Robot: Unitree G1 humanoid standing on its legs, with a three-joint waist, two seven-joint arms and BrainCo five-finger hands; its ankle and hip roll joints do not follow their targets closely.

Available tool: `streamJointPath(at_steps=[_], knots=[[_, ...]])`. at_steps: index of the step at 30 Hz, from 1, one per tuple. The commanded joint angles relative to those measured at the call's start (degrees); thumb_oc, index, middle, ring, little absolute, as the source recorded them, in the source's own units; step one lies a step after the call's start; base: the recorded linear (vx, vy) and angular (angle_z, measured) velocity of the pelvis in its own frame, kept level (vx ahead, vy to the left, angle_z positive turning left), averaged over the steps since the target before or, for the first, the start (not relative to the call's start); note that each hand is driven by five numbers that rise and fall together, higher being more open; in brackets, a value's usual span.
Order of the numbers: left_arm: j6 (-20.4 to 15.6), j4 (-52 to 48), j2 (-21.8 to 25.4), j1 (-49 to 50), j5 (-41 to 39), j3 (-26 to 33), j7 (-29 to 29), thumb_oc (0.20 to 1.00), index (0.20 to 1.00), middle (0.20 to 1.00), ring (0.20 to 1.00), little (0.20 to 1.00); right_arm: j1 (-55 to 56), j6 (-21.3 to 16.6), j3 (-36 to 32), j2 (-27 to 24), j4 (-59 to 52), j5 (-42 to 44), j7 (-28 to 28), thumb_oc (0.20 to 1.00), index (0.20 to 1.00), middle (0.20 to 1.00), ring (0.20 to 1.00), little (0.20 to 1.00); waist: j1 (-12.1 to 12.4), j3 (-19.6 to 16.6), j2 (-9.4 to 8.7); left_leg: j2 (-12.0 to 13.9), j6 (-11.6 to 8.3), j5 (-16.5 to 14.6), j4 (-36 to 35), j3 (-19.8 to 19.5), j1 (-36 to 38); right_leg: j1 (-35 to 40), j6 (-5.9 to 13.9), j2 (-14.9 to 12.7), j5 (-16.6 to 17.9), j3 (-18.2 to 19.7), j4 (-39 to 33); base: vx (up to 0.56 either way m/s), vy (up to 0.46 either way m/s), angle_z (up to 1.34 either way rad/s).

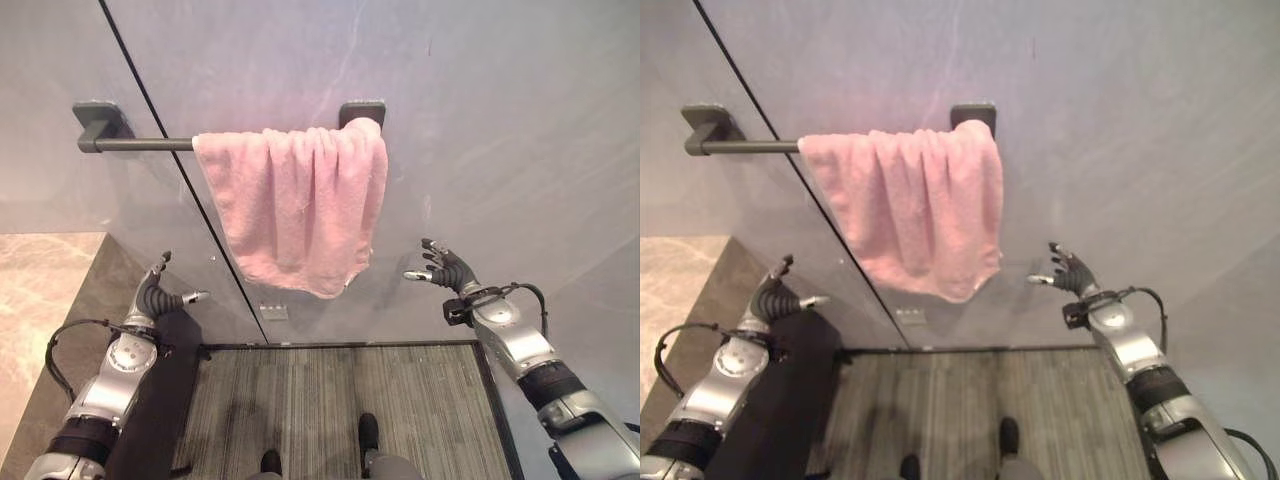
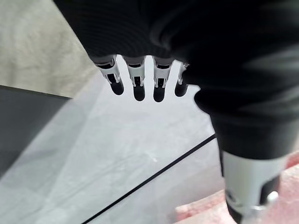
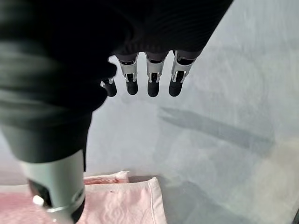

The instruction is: Put brush and paste in cup on sink, flatten towel.

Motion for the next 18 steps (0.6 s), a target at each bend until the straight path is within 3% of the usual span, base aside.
streamJointPath(at_steps=[1,18], knots=[[-2.69,0.55,4.77,-7.32,0.38,-3.53,2.62,1.000,1.000,1.000,1.000,1.000,-7.80,-1.30,2.49,1.76,0.77,-0.01,-2.25,1.000,1.000,1.000,1.000,1.000,-0.15,-0.32,-1.25,0.74,-2.28,4.52,0.22,0.39,-5.40,4.78,6.29,-5.71,-3.66,1.18,0.90,0.00,0.000,0.00],[-2.43,0.91,3.84,-18.17,-6.70,-12.26,0.41,1.000,1.000,1.000,1.000,1.000,-20.70,0.66,8.42,6.43,4.93,-3.15,-4.73,1.000,1.000,1.000,1.000,1.000,-0.70,-0.39,-1.74,0.87,-2.64,5.06,0.22,-0.20,-7.80,2.95,6.21,-5.78,-2.97,0.90,0.67,0.01,0.002,0.01]])
